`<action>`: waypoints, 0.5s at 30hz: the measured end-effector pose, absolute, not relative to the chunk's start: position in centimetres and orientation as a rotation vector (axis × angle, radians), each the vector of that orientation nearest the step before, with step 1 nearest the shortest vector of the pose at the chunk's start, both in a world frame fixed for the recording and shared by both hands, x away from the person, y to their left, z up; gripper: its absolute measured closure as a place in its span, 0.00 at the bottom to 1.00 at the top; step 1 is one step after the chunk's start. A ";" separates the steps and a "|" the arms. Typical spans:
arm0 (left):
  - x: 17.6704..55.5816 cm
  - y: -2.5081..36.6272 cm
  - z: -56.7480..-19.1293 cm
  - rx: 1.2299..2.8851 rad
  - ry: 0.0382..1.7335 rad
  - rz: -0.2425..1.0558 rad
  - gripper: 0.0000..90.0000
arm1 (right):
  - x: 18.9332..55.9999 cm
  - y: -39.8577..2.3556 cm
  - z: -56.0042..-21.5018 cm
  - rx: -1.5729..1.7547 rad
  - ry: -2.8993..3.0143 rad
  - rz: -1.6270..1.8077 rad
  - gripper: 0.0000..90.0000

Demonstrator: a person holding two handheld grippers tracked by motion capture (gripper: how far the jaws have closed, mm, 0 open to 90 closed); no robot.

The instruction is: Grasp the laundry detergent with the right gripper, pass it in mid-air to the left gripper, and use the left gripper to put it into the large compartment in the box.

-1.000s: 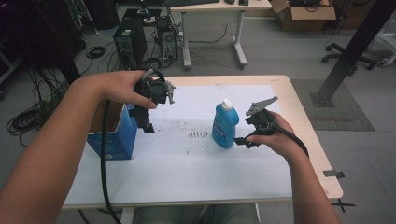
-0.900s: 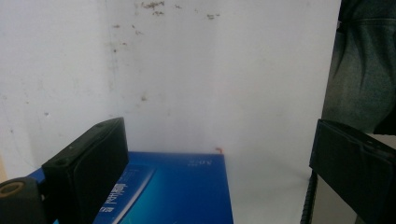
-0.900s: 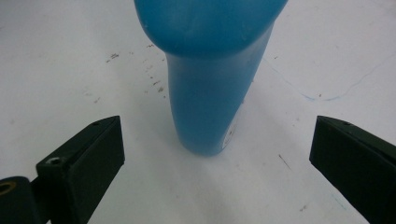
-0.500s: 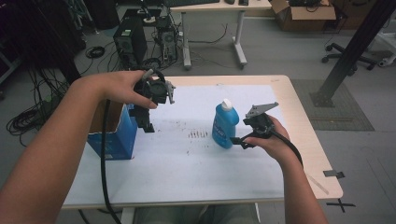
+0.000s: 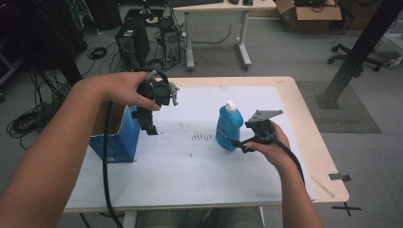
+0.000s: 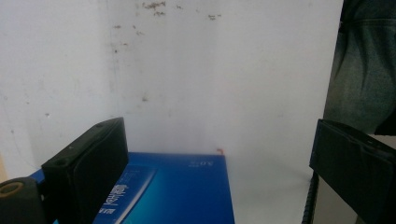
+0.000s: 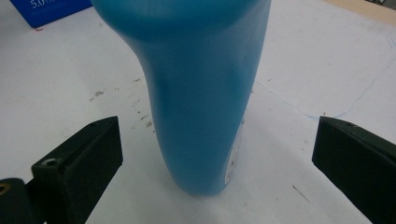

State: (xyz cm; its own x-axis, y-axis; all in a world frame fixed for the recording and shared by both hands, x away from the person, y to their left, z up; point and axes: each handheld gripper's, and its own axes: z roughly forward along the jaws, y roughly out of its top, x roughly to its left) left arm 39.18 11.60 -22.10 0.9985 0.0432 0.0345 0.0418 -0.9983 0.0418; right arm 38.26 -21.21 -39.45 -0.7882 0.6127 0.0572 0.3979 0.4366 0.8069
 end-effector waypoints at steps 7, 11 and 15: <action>39.1 11.7 -22.1 3.100 0.064 0.060 0.05 | 38.0 -20.5 -40.3 0.893 2.393 1.317 0.01; 39.1 11.7 -22.1 3.095 0.065 0.063 0.05 | 37.9 -20.2 -40.5 0.896 2.362 1.334 0.01; 39.1 11.7 -22.1 3.096 0.058 0.064 0.05 | 37.8 -20.0 -40.7 0.907 2.334 1.351 0.01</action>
